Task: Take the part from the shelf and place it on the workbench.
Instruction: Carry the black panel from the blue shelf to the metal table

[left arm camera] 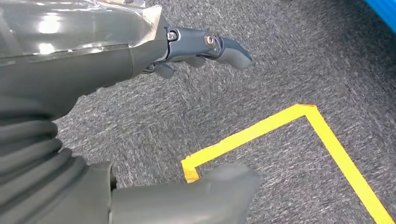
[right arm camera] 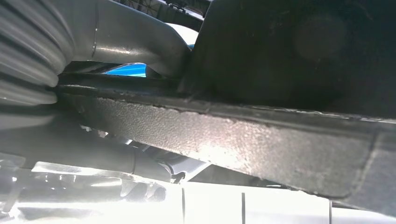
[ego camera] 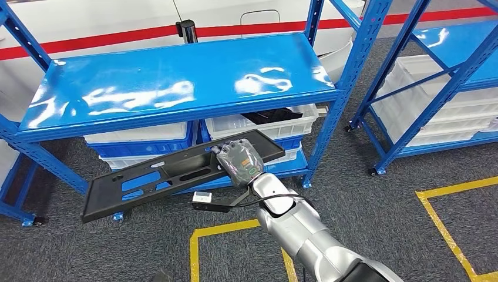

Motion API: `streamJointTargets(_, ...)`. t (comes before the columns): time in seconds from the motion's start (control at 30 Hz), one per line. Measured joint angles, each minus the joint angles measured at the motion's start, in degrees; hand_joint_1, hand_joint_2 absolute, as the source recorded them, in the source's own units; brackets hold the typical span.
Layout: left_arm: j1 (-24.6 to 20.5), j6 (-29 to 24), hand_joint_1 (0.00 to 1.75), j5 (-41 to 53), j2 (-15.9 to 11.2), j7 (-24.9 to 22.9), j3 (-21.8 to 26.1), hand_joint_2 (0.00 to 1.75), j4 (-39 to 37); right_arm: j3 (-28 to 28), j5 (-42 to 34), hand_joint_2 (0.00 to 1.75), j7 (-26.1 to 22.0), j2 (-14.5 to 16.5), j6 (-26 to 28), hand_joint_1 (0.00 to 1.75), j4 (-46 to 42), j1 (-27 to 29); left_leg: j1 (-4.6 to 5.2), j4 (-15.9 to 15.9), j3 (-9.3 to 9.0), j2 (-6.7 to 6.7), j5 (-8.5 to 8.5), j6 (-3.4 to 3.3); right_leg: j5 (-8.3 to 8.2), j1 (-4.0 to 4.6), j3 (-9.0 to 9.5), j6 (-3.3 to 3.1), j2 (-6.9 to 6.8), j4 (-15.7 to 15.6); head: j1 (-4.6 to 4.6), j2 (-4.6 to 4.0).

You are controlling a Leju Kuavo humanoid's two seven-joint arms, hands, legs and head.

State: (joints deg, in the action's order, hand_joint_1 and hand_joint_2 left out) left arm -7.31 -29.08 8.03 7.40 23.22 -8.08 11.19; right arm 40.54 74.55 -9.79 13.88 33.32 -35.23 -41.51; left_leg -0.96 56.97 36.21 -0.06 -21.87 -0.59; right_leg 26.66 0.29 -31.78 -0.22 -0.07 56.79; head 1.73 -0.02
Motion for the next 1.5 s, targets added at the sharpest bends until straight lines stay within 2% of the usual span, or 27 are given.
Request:
streamJointTargets(0.13,0.0,0.0,0.0,0.1,0.0,-0.6,0.0,1.75,0.0,0.0,0.0,1.75,0.0,0.0,0.3,1.75,0.0,0.0,0.06,0.2,0.14,-0.06,0.0,-0.25,-0.21,-0.3,0.05,0.31,-0.01,-0.2,0.01,0.0)
streamJointTargets(0.23,-0.1,-0.4,0.0,0.9,0.1,-2.3,0.0,1.75,0.0,-0.2,0.0,1.75,0.0,0.3,0.9,1.75,-0.1,-0.1,-0.17,-1.6,-0.4,0.11,1.35,-1.46,0.01,-0.31,-0.26,1.08,0.04,-0.1,0.01,0.0)
streamJointTargets(0.3,-0.2,-0.8,0.0,1.4,0.2,-3.4,0.0,1.75,0.0,-0.3,0.0,1.75,0.0,0.3,1.5,1.75,-0.1,-0.2,-0.55,-3.2,-0.6,0.4,2.53,-1.9,3.0,-0.39,-1.96,0.8,0.09,3.8,-0.15,0.0)
streamJointTargets(0.37,-0.3,-0.7,0.0,1.6,0.2,-4.1,0.0,1.75,0.0,-0.4,0.0,1.75,0.0,0.2,1.7,1.75,0.0,-0.1,-0.66,-3.3,0.04,0.46,3.08,-1.72,6.71,-0.95,-4.54,0.78,0.11,10.9,-0.25,0.0)
streamJointTargets(0.43,-0.4,-0.4,0.0,1.8,0.2,-4.6,0.0,1.75,0.0,-0.5,0.1,1.75,0.1,0.0,1.8,1.75,0.2,0.2,-1.01,-3.0,1.0,0.5,3.59,-1.02,7.72,-1.78,-4.96,1.9,0.09,13.9,-0.26,0.0)
streamJointTargets(0.47,-0.4,-0.3,0.0,2.0,0.3,-4.7,0.0,1.75,0.0,-0.5,0.2,1.75,0.1,-0.1,1.8,1.75,0.2,0.3,-1.35,-2.7,1.6,0.53,3.83,-0.62,6.93,-2.26,-3.6,2.84,0.07,12.1,-0.26,0.0)
streamJointTargets(0.53,-0.6,-0.2,0.0,2.4,0.3,-5.0,-0.1,1.75,0.0,-0.5,0.3,1.75,0.2,0.0,1.7,1.75,0.2,0.2,-1.98,-1.6,3.03,0.52,4.28,0.48,5.02,-3.12,0.82,4.76,0.17,5.2,-0.29,0.0)
streamJointTargets(0.57,-0.6,-0.1,0.0,2.5,0.3,-5.0,-0.1,1.75,0.0,-0.5,0.3,1.75,0.2,0.0,1.7,1.75,0.2,0.2,-2.13,-1.0,3.62,0.44,4.5,1.11,4.23,-3.14,2.14,5.23,0.35,3.0,-0.49,0.0)
streamJointTargets(0.6,-0.7,0.0,0.0,2.6,0.3,-5.1,-0.1,1.75,0.0,-0.5,0.3,1.75,0.2,0.0,1.7,1.75,0.2,0.2,-2.12,-0.5,4.09,0.28,4.78,1.68,4.01,-3.14,2.44,5.18,0.51,2.0,-0.56,0.0)
streamJointTargets(0.63,-0.7,0.0,0.0,2.6,0.3,-5.2,-0.2,1.75,0.0,-0.5,0.3,1.75,0.2,0.1,1.7,1.75,0.2,0.3,-2.02,-0.4,4.36,0.11,5.22,2.11,3.92,-2.97,1.87,4.67,0.66,2.6,-0.6,0.0)
streamJointTargets(0.7,-0.5,0.2,0.0,2.6,0.3,-5.4,-0.2,1.75,0.0,-0.5,0.3,1.75,0.2,0.2,1.7,1.75,0.3,0.3,-2.31,-0.6,4.77,-0.03,6.17,2.65,3.2,-3.03,0.53,3.16,0.63,3.3,-0.29,0.0)
streamJointTargets(0.73,-0.4,0.3,0.0,2.7,0.4,-5.6,-0.2,1.75,-0.1,-0.5,0.3,1.75,0.2,0.4,1.7,1.75,0.3,0.3,-2.51,-0.2,5.2,0.07,5.51,2.75,2.66,-2.91,-0.04,2.34,0.57,3.4,-0.09,0.0)
streamJointTargets(0.8,-0.2,0.4,0.0,2.7,0.4,-5.8,-0.2,1.75,-0.2,-0.5,0.3,1.75,0.2,0.6,1.7,1.75,0.3,0.4,-2.66,4.0,6.95,0.21,0.45,2.61,1.25,-2.5,-1.7,0.76,0.41,3.5,0.26,0.0)
streamJointTargets(0.87,-0.1,0.5,0.0,2.8,0.4,-5.9,-0.2,1.75,-0.2,-0.5,0.3,1.75,0.2,0.7,1.7,1.75,0.4,0.4,-2.21,12.6,9.0,0.18,-6.58,2.09,-0.25,-1.8,-3.54,-0.12,0.33,3.5,0.44,0.0)
streamJointTargets(0.9,-0.1,0.6,0.0,2.8,0.4,-5.9,-0.2,1.75,-0.2,-0.5,0.3,1.75,0.2,0.7,1.7,1.75,0.4,0.4,-1.91,16.4,9.32,0.16,-8.49,1.78,-0.93,-1.4,-4.46,-0.35,0.31,3.5,0.47,0.0)
streamJointTargets(0.93,-0.1,0.7,0.0,2.8,0.4,-5.9,-0.2,1.75,-0.2,-0.5,0.4,1.75,0.2,0.7,1.7,1.75,0.4,0.5,-1.59,18.8,8.81,0.16,-9.11,1.34,-1.61,-0.97,-5.37,-0.51,0.29,3.5,0.44,0.0)
streamJointTargets(0.97,-0.1,0.8,0.0,2.8,0.4,-5.9,-0.2,1.75,-0.2,-0.5,0.4,1.75,0.3,0.7,1.7,1.75,0.5,0.6,-1.22,19.2,7.28,0.15,-8.58,0.73,-2.25,-0.59,-6.17,-0.62,0.28,3.6,0.44,0.0)
streamJointTargets(1.03,-0.2,0.9,0.0,2.8,0.3,-5.9,-0.2,1.75,-0.1,-0.5,0.4,1.75,0.3,0.8,1.7,1.75,0.5,0.6,-0.2,14.2,1.34,0.04,-7.29,-1.14,-3.45,-0.07,-7.36,-0.75,0.29,3.6,0.43,0.0)
streamJointTargets(1.1,-0.5,1.0,0.0,2.9,0.2,-5.8,-0.2,1.75,0.0,-0.5,0.4,1.75,0.5,0.9,1.7,1.75,0.4,0.5,0.77,6.6,-4.71,0.04,-8.66,-2.74,-4.54,0.13,-7.86,-0.42,0.24,3.4,0.36,0.0)
streamJointTargets(1.13,-0.6,1.0,0.0,3.0,0.1,-5.7,-0.2,1.75,0.1,-0.5,0.4,1.75,0.5,1.0,1.7,1.75,0.4,0.4,1.16,4.1,-6.16,0.05,-9.46,-3.22,-5.12,-0.05,-7.88,-0.1,0.17,3.2,0.39,0.0)
streamJointTargets(1.2,-0.7,1.1,0.0,3.0,0.1,-5.6,-0.2,1.75,0.1,-0.5,0.4,1.75,0.5,1.2,1.7,1.75,0.4,0.3,1.58,2.2,-6.23,0.17,-8.62,-3.3,-6.43,-0.15,-7.8,0.71,0.1,2.3,0.54,0.0)
streamJointTargets(1.27,-0.7,1.1,0.0,3.0,0.1,-5.6,-0.2,1.75,0.1,-0.5,0.4,1.75,0.5,1.2,1.6,1.75,0.4,0.2,1.32,0.5,-5.79,0.45,-6.26,-3.3,-5.5,0.08,-8.54,0.83,0.16,2.7,0.5,0.0)
streamJointTargets(1.3,-0.7,1.2,0.0,3.0,0.1,-5.6,-0.2,1.75,0.1,-0.5,0.4,1.75,0.4,1.1,1.6,1.75,0.4,0.2,1.07,-0.3,-5.33,0.55,-4.89,-3.22,-3.51,0.19,-9.3,0.61,0.2,4.2,0.34,0.0)
streamJointTargets(1.37,-0.7,1.3,0.0,2.9,0.1,-5.6,-0.2,1.75,0.1,-0.5,0.3,1.75,0.4,0.9,1.6,1.75,0.4,0.2,0.81,-0.8,-3.61,0.66,-2.75,-3.18,2.02,-0.18,-10.95,0.27,0.19,10.6,-0.03,0.0)
streamJointTargets(1.4,-0.7,1.3,0.0,2.9,0.2,-5.6,-0.2,1.75,0.1,-0.5,0.3,1.75,0.4,0.9,1.6,1.75,0.4,0.2,0.76,-0.8,-2.53,0.74,-1.88,-3.01,3.67,-0.51,-11.43,0.64,0.18,14.2,-0.1,0.0)
streamJointTargets(1.43,-0.6,1.3,0.0,2.8,0.2,-5.6,-0.2,1.75,0.1,-0.5,0.3,1.75,0.4,0.9,1.6,1.75,0.5,0.3,0.69,-0.8,-1.41,0.81,-1.05,-2.8,4.16,-0.86,-11.31,1.34,0.17,16.9,-0.15,0.0)
streamJointTargets(1.5,-0.6,1.3,0.0,2.7,0.2,-5.6,-0.2,1.75,0.1,-0.5,0.3,1.75,0.3,0.9,1.5,1.75,0.5,0.3,0.47,-0.6,0.73,0.92,0.5,-2.17,2.52,-1.57,-8.5,3.16,0.14,17.0,-0.16,0.0)
